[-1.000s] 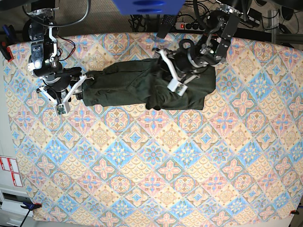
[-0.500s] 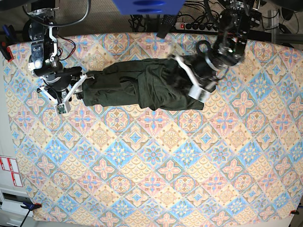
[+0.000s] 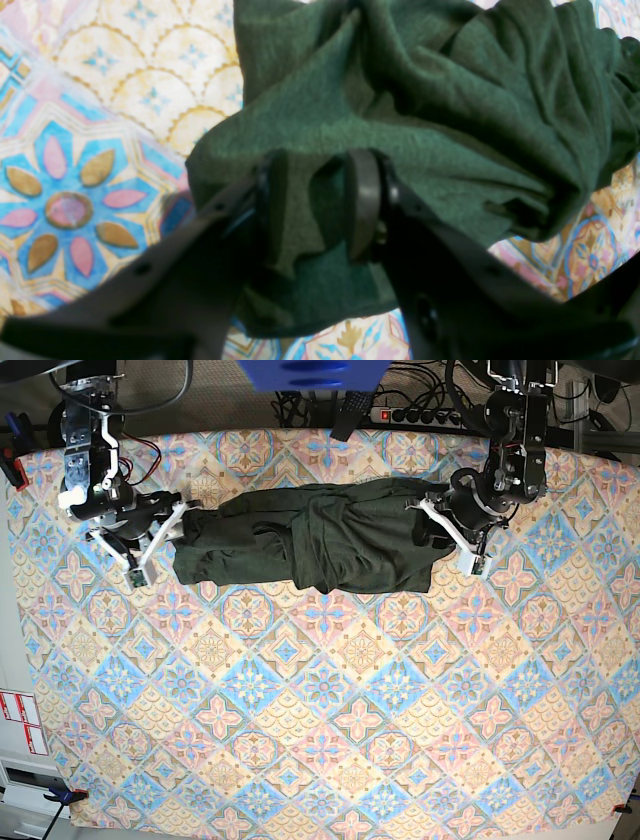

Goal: Fold the T-shirt properly
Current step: 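Press and fold the strip further inward with the left gripper, then fold the strip end with the right gripper toward the left gripper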

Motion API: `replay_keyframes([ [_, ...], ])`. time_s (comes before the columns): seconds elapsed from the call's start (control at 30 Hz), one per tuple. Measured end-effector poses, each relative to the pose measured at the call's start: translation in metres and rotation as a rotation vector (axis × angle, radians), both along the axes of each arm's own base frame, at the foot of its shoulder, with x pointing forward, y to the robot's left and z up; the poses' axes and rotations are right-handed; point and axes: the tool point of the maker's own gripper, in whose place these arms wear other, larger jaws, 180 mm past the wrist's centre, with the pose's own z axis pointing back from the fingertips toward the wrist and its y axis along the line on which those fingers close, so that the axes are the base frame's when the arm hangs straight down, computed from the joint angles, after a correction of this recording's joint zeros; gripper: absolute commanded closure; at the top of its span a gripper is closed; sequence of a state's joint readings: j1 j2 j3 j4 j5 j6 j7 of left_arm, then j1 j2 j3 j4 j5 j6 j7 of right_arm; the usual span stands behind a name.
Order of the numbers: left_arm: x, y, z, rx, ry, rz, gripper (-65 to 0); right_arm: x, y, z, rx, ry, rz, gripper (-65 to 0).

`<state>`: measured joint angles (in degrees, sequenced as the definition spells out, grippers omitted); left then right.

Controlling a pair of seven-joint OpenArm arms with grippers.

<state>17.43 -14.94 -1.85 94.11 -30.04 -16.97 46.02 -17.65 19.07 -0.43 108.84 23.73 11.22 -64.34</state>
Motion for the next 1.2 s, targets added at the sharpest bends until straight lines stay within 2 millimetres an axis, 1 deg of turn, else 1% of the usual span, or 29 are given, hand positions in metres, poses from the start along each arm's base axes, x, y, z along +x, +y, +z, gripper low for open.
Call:
replay_keyframes([
  [0.07, -0.005, 0.002, -0.009, 0.000, 0.030, 0.007, -19.5, 0.001, 0.010, 0.000, 0.049, 0.000, 0.034, -30.4],
  [0.1, -0.008, 0.003, -0.013, 0.001, 0.041, 0.010, -19.5, 0.004, 0.011, -0.001, 0.070, 0.006, 0.031, -30.4],
  [0.23, -0.010, 0.005, -0.014, 0.001, 0.049, 0.013, -19.5, 0.036, 0.006, 0.002, 0.093, -0.031, 0.006, -30.7],
  [0.3, -0.011, 0.005, -0.014, 0.001, 0.049, 0.013, -19.5, 0.042, 0.001, -0.002, 0.093, -0.027, -0.012, -30.7],
  [0.43, -0.011, 0.006, -0.015, 0.004, 0.051, 0.013, -19.5, 0.023, -0.005, -0.028, 0.090, 0.080, -0.036, -30.7],
  [0.47, -0.011, 0.006, -0.015, 0.003, 0.051, 0.012, -19.5, 0.021, -0.007, -0.032, 0.090, 0.094, -0.042, -30.7],
  [0.5, -0.012, 0.006, -0.015, 0.003, 0.051, 0.012, -19.5, 0.023, -0.008, -0.033, 0.090, 0.094, -0.046, -30.7],
  [0.57, -0.011, 0.006, -0.015, 0.003, 0.051, 0.012, -19.4, 0.035, -0.010, -0.032, 0.100, 0.065, -0.059, -30.7],
  [0.6, -0.011, 0.006, -0.015, 0.004, 0.051, 0.013, -19.4, 0.035, -0.012, -0.034, 0.100, 0.069, -0.065, -30.7],
  [0.67, -0.011, 0.006, -0.015, 0.003, 0.051, 0.012, -19.4, 0.033, -0.014, -0.041, 0.106, 0.092, -0.076, -30.7],
  [0.77, -0.012, 0.006, -0.015, 0.004, 0.051, 0.013, -19.4, 0.021, -0.018, -0.056, 0.096, 0.156, -0.093, -30.7],
  [0.87, -0.011, 0.006, -0.015, 0.004, 0.051, 0.012, -19.4, 0.020, -0.020, -0.059, 0.101, 0.162, -0.101, -30.7],
  [1.0, -0.012, 0.006, -0.015, 0.004, 0.052, 0.013, -19.4, 0.024, -0.019, -0.061, 0.112, 0.164, -0.109, -30.7],
  [1.07, -0.011, 0.006, -0.015, 0.004, 0.051, 0.012, -19.4, 0.021, -0.016, -0.066, 0.117, 0.179, -0.106, -30.7],
  [1.17, -0.012, 0.006, -0.015, 0.004, 0.052, 0.013, -19.4, 0.013, -0.003, -0.075, 0.135, 0.206, -0.057, -30.7],
  [1.2, -0.011, 0.006, -0.015, 0.004, 0.051, 0.012, -19.4, 0.014, 0.000, -0.075, 0.146, 0.204, -0.053, -30.7],
])
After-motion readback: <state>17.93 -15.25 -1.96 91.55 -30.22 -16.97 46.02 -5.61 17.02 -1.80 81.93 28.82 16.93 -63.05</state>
